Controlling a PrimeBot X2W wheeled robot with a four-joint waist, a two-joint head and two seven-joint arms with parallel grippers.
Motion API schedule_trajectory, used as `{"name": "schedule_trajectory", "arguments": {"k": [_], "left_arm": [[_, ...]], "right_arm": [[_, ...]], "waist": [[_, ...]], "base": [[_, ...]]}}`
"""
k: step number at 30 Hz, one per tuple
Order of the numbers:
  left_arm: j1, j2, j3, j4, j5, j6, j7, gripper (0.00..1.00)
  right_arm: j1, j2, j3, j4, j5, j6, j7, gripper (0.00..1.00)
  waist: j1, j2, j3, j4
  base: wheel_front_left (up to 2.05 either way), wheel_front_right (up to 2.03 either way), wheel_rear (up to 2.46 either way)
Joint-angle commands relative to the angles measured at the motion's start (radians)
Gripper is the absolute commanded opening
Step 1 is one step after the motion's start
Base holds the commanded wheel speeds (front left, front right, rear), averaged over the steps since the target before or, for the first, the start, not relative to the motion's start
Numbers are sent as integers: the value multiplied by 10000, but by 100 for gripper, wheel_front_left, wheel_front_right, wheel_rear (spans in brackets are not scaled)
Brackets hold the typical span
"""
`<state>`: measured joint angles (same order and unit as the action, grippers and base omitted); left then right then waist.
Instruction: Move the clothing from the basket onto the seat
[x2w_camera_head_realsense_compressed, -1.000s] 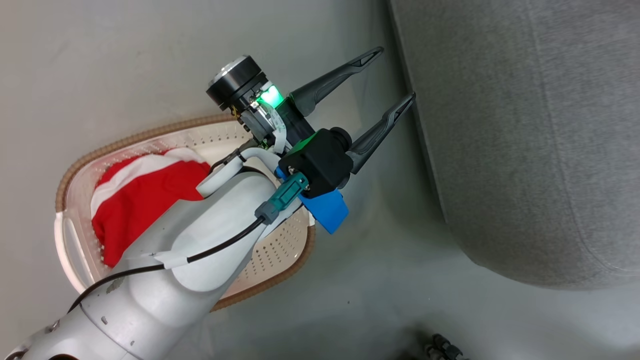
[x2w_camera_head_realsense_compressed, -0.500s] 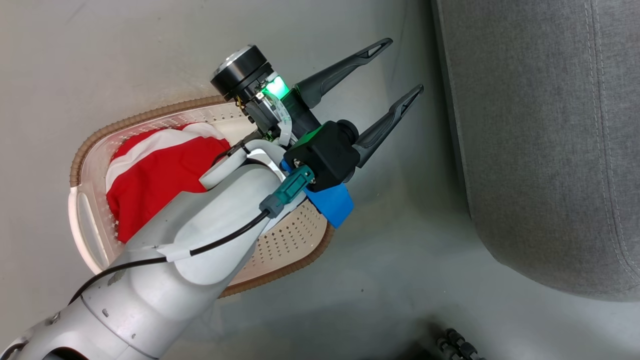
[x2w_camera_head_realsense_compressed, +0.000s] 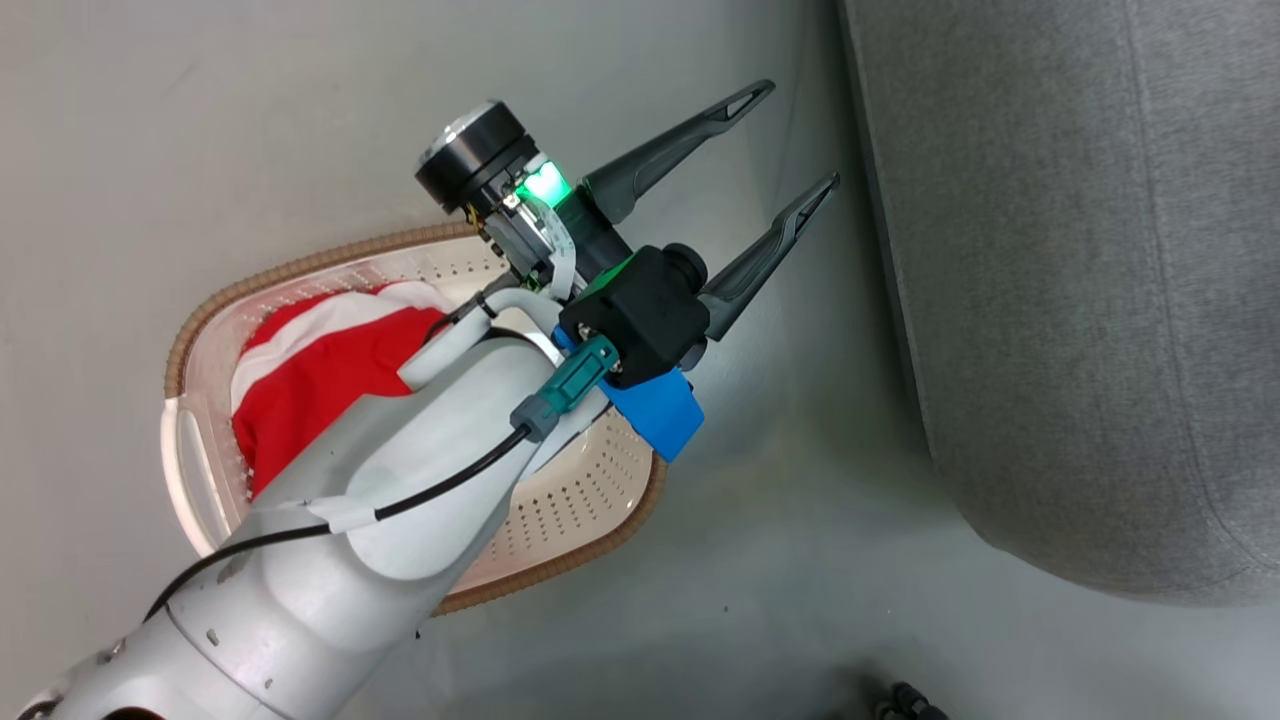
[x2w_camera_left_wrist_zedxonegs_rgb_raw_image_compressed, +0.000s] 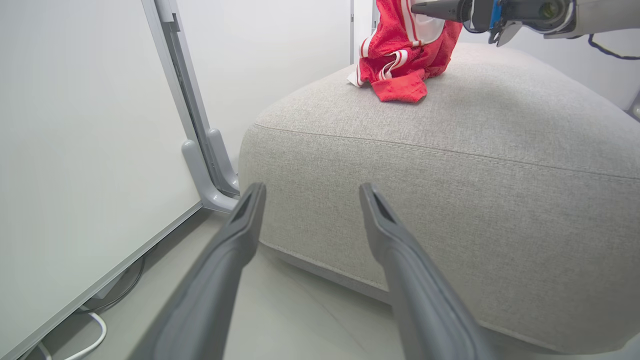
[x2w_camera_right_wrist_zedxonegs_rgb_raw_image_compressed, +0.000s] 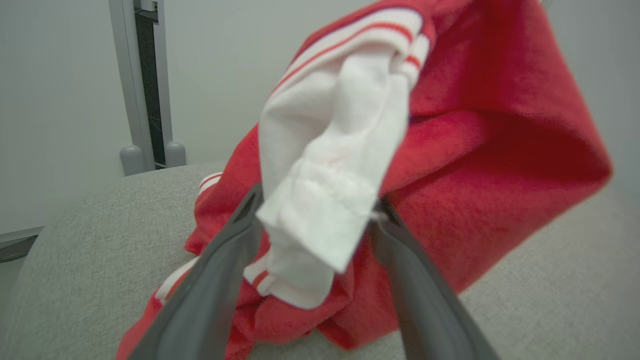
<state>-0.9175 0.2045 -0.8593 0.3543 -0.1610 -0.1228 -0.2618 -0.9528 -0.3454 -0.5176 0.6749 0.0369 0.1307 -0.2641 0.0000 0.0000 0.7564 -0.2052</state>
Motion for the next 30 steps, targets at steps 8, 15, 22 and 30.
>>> {"name": "schedule_trajectory", "arguments": {"k": [8,15,22,30], "left_arm": [[1002,-124,440,-193,-287,274,-46,100],[2065,-74,1116,-345,-507,527,-47,100],[3321,-45,2036,-491,-670,760,-47,100],[4454,-175,3110,-699,-737,929,-39,100]], "right_arm": [[1880,471,109,-612,-171,1,-5,100],[3530,1032,495,-1594,-270,3,-5,100],[4602,1530,1270,-2867,-195,3,-5,100],[5262,1745,2119,-3771,165,1,-5,100]], "waist": [[0,0,-1569,27],[0,0,-2668,249],[0,0,-3670,678],[0,0,-4444,1216]], "base": [[0,0,0],[0,0,0],[0,0,0],[0,0,0]]}}
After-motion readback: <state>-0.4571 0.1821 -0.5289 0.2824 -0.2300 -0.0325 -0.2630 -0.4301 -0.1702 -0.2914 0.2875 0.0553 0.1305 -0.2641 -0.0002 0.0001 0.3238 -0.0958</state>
